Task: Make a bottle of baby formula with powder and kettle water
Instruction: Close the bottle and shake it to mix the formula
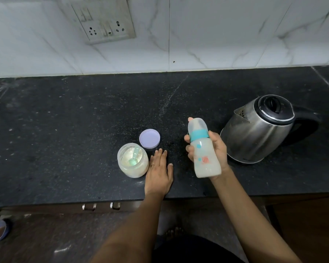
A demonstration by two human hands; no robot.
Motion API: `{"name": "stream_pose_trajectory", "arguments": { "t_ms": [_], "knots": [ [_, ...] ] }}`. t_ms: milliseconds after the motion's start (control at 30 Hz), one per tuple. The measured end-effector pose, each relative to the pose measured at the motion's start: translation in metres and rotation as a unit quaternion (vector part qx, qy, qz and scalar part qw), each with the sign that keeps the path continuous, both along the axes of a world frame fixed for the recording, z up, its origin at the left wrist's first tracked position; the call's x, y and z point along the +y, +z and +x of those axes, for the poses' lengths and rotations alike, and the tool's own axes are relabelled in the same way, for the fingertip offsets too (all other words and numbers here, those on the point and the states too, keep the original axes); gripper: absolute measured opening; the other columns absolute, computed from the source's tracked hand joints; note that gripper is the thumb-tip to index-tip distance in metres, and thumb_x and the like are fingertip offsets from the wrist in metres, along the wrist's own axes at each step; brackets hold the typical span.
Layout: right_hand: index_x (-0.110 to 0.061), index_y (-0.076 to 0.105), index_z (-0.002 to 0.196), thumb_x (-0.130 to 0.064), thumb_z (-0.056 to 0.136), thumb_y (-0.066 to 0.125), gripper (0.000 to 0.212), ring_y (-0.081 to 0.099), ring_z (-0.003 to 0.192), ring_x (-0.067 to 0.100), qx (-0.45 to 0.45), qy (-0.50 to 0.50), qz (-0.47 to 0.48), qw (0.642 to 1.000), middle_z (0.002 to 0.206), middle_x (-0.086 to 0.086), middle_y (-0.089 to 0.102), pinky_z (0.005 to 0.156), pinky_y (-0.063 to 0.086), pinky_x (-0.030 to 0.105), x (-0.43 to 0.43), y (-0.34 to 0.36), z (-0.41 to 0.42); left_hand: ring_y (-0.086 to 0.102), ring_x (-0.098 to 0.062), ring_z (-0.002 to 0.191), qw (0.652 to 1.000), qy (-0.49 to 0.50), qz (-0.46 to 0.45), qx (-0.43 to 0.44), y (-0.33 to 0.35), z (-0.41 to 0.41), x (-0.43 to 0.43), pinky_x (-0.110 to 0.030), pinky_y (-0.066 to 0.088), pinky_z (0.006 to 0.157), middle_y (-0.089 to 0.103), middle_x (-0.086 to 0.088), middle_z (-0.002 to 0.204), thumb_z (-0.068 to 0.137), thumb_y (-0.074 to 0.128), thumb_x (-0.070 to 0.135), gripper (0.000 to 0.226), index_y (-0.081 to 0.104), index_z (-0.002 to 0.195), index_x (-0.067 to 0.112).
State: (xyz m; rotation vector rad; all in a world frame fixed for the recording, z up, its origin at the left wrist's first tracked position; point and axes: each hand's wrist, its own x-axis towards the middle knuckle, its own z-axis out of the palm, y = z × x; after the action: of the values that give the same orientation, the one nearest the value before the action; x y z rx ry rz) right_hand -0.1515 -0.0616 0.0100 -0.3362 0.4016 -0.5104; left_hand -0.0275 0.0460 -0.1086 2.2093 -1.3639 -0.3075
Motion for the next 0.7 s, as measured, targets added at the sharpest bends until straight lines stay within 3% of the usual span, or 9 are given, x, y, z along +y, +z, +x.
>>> {"name": "stream_pose_trajectory", "arguments": {
  "t_ms": [100, 133, 200, 267, 400, 533, 700],
  "knots": [
    [-0.008, 0.049, 0.128, -0.033, 0.078, 0.064, 0.058, 0.065, 0.073, 0.022, -0.019, -0.072, 0.059, 0.995, 0.102, 0.017, 0.065, 0.064, 0.059, 0.033, 0.003, 0.012, 0.005, 0.018, -0.017, 0.145, 1.0, -0.002, -0.002, 0.001, 0.0, 0.0, 0.0, -0.024, 0.0, 0.116, 0.03, -0.007, 0.154, 0.095, 0.032, 0.032, 0.054, 0.035, 0.145, 0.011],
    [-0.006, 0.049, 0.129, -0.034, 0.081, 0.061, 0.057, 0.064, 0.074, 0.023, -0.029, -0.055, 0.052, 0.997, 0.104, 0.018, 0.064, 0.064, 0.058, 0.033, 0.003, 0.014, 0.006, 0.018, -0.017, 0.145, 1.0, -0.002, -0.003, 0.001, 0.0, 0.0, 0.0, -0.024, 0.0, 0.116, 0.03, -0.007, 0.154, 0.095, 0.032, 0.032, 0.054, 0.035, 0.145, 0.011],
    [-0.005, 0.052, 0.129, -0.032, 0.082, 0.065, 0.056, 0.063, 0.071, 0.022, -0.084, 0.026, -0.004, 0.996, 0.104, 0.017, 0.063, 0.062, 0.057, 0.032, -0.001, 0.02, 0.007, 0.019, -0.017, 0.145, 1.0, -0.001, -0.004, 0.002, 0.0, 0.0, 0.0, -0.025, 0.001, 0.116, 0.031, -0.007, 0.154, 0.095, 0.031, 0.033, 0.054, 0.035, 0.144, 0.011],
    [-0.01, 0.056, 0.13, -0.033, 0.078, 0.069, 0.058, 0.062, 0.069, 0.02, -0.081, 0.021, -0.057, 0.995, 0.102, 0.014, 0.063, 0.06, 0.055, 0.028, -0.003, 0.026, 0.009, 0.018, -0.017, 0.145, 1.0, -0.002, -0.003, 0.006, -0.001, 0.0, 0.0, -0.025, 0.001, 0.116, 0.03, -0.007, 0.154, 0.095, 0.032, 0.033, 0.054, 0.035, 0.145, 0.012],
    [-0.009, 0.042, 0.142, -0.032, 0.074, 0.071, 0.077, 0.067, 0.076, 0.021, -0.052, -0.097, 0.049, 0.993, 0.107, 0.014, 0.064, 0.066, 0.058, 0.032, -0.004, 0.017, 0.014, 0.017, -0.017, 0.145, 1.0, -0.002, -0.007, 0.008, 0.0, 0.001, 0.0, -0.024, 0.0, 0.116, 0.029, -0.007, 0.154, 0.096, 0.032, 0.031, 0.053, 0.035, 0.145, 0.011],
    [-0.008, 0.044, 0.13, -0.027, 0.078, 0.071, 0.062, 0.063, 0.073, 0.022, -0.076, -0.022, 0.01, 0.997, 0.104, 0.015, 0.063, 0.062, 0.056, 0.031, 0.001, 0.005, 0.009, 0.016, -0.016, 0.145, 1.0, -0.001, -0.005, 0.014, 0.0, 0.001, 0.0, -0.022, -0.002, 0.115, 0.029, -0.006, 0.155, 0.095, 0.031, 0.033, 0.055, 0.034, 0.145, 0.012],
    [-0.01, 0.042, 0.144, -0.013, 0.057, 0.088, 0.098, 0.065, 0.098, 0.029, -0.12, -0.136, 0.147, 0.972, 0.122, 0.017, 0.062, 0.075, 0.058, 0.043, 0.006, -0.008, 0.011, 0.015, -0.016, 0.146, 1.0, -0.004, -0.007, 0.016, -0.001, 0.001, 0.0, -0.023, -0.001, 0.116, 0.028, -0.006, 0.155, 0.098, 0.036, 0.028, 0.05, 0.033, 0.146, 0.012]
  ]
}}
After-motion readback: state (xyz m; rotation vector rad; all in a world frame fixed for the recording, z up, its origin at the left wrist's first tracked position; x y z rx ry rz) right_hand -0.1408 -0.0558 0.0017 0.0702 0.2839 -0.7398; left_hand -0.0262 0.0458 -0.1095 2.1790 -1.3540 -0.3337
